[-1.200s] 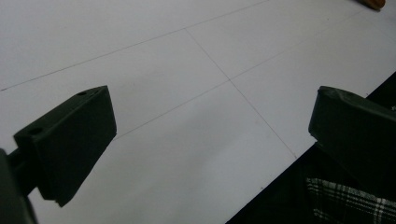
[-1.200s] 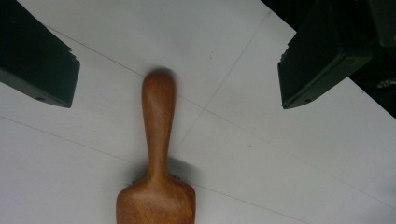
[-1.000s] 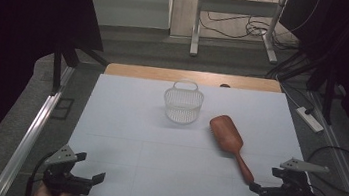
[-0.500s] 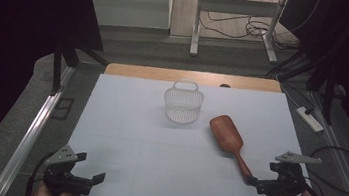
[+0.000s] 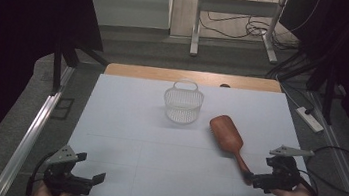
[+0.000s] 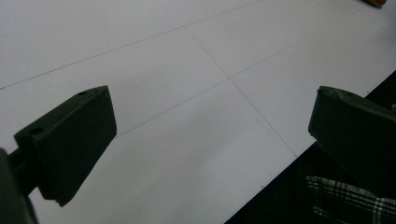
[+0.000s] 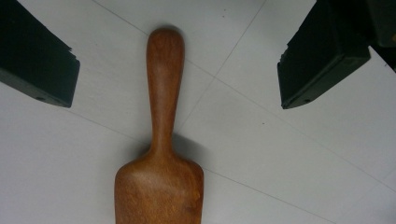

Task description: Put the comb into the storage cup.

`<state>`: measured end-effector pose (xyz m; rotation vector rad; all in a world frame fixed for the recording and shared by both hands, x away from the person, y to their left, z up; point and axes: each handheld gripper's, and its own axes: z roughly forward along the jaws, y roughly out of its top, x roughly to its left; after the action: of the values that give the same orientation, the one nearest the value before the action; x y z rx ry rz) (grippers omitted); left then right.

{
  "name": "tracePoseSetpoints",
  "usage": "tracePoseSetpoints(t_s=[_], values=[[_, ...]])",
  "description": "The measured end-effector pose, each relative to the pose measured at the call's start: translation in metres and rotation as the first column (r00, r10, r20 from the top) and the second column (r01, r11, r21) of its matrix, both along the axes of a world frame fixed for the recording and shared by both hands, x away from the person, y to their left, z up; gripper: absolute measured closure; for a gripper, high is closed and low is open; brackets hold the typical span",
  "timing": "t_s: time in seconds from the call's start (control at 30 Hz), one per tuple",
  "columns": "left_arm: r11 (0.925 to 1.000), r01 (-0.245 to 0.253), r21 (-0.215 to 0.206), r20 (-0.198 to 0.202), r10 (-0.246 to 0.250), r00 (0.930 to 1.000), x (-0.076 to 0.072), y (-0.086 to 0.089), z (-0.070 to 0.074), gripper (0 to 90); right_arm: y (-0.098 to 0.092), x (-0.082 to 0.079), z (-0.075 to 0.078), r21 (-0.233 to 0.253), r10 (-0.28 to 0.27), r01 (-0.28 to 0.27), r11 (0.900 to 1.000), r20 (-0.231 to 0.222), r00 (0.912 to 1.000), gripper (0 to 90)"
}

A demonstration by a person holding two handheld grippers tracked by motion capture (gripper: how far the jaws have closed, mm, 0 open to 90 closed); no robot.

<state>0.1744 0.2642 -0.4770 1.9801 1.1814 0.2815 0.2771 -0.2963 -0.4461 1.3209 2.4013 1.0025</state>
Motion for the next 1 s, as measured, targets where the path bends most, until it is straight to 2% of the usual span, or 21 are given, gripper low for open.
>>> tracePoseSetpoints(t_s=[0.33,0.6,0.77,1.0], values=[[1.0000,-0.001,0.001,-0.001,0.001,1.0000,0.000,0.000,0.000,1.0,0.006,0.012,0.000,-0.028,0.005,-0.005,1.000,-0.013,0.9999,0.0],[1.0000,-0.002,0.000,-0.002,0.002,1.0000,0.000,0.000,0.000,1.0,0.014,0.022,0.002,-0.048,-0.023,0.021,0.999,-0.026,0.9994,0.0],[1.0000,-0.001,0.000,-0.003,0.001,1.0000,0.000,0.000,0.000,1.0,0.018,0.028,0.005,-0.044,-0.022,0.020,0.999,-0.044,0.9988,0.0],[1.0000,-0.001,0.000,-0.002,0.001,1.0000,0.000,0.000,0.000,1.0,0.025,0.036,0.004,-0.084,-0.007,0.002,0.996,-0.054,0.9985,0.0]])
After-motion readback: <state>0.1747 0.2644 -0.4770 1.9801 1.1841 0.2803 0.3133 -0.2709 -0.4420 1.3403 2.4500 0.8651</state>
